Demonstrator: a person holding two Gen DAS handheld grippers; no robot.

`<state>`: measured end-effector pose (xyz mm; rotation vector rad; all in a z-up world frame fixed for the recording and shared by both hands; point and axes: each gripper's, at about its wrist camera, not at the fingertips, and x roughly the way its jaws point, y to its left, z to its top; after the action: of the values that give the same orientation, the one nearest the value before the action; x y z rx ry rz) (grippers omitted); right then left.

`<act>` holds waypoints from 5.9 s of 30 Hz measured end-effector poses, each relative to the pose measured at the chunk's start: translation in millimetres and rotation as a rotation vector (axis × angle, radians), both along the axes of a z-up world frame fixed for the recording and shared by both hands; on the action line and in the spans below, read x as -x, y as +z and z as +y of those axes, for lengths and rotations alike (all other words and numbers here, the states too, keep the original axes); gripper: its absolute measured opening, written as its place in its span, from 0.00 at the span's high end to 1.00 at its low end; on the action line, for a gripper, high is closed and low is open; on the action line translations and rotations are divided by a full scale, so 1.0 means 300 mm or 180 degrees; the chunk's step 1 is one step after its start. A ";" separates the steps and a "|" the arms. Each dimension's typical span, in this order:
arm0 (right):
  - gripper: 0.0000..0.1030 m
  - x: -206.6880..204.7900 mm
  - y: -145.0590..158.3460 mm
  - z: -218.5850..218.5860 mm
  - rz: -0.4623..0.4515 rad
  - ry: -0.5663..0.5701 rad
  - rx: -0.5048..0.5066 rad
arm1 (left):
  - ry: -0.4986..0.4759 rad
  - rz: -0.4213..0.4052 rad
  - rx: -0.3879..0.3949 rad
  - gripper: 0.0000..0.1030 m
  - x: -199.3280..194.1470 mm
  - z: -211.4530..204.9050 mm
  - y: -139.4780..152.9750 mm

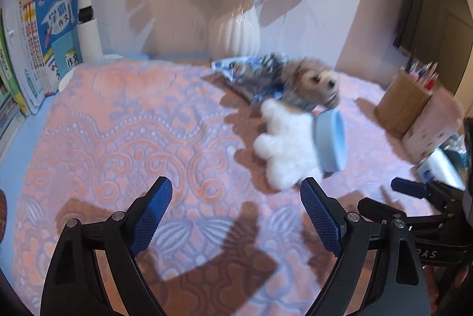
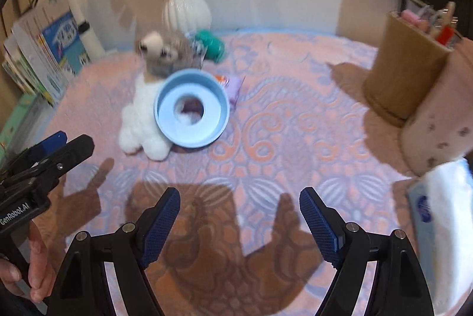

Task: Organize soft objects
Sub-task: 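Return both tools to the bedspread above the plush bear and blue ring cup, then grasp the plush bear with the left tool while the right tool grasps the blue ring cup, then carry bear and ring cup to the woven basket and open both tools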

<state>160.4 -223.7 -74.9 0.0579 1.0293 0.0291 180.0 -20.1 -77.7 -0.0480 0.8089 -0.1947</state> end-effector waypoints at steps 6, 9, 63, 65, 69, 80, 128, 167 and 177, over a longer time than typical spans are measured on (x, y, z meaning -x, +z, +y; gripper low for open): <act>0.20 -0.037 -0.033 0.003 0.0051 -0.0029 0.0112 | -0.0004 0.0016 -0.0049 0.15 -0.007 -0.005 -0.032; 0.07 -0.041 -0.051 0.036 0.0041 0.0027 0.0342 | -0.0022 0.0067 -0.0106 0.15 -0.010 -0.014 -0.043; 0.00 -0.010 -0.068 0.015 -0.0121 -0.0075 0.0240 | 0.0047 0.0272 -0.0104 0.15 -0.050 0.004 -0.064; 0.00 -0.010 -0.068 0.015 -0.0122 -0.0075 0.0240 | 0.0048 0.0270 -0.0103 0.15 -0.050 0.004 -0.065; 0.00 -0.010 -0.068 0.016 -0.0123 -0.0076 0.0240 | 0.0047 0.0266 -0.0099 0.15 -0.050 0.005 -0.066; 0.00 -0.009 -0.068 0.016 -0.0125 -0.0077 0.0241 | 0.0121 0.0248 0.0138 0.15 -0.028 0.047 -0.032; 0.36 -0.246 -0.017 0.002 -0.0196 0.0090 -0.1355 | -0.0495 0.0145 0.1905 0.53 -0.386 0.017 0.074; 0.21 0.207 -0.015 -0.141 0.0014 0.0098 -0.0332 | -0.0509 0.0774 0.0415 0.25 0.185 -0.067 -0.049; 0.37 0.239 0.000 -0.074 -0.0148 0.0088 0.0156 | -0.0587 0.0447 -0.0413 0.60 0.237 -0.183 -0.039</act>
<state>88.8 -245.8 -75.0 -0.0016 0.9839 0.0301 108.8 -74.9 -89.5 0.1372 0.9651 -0.3151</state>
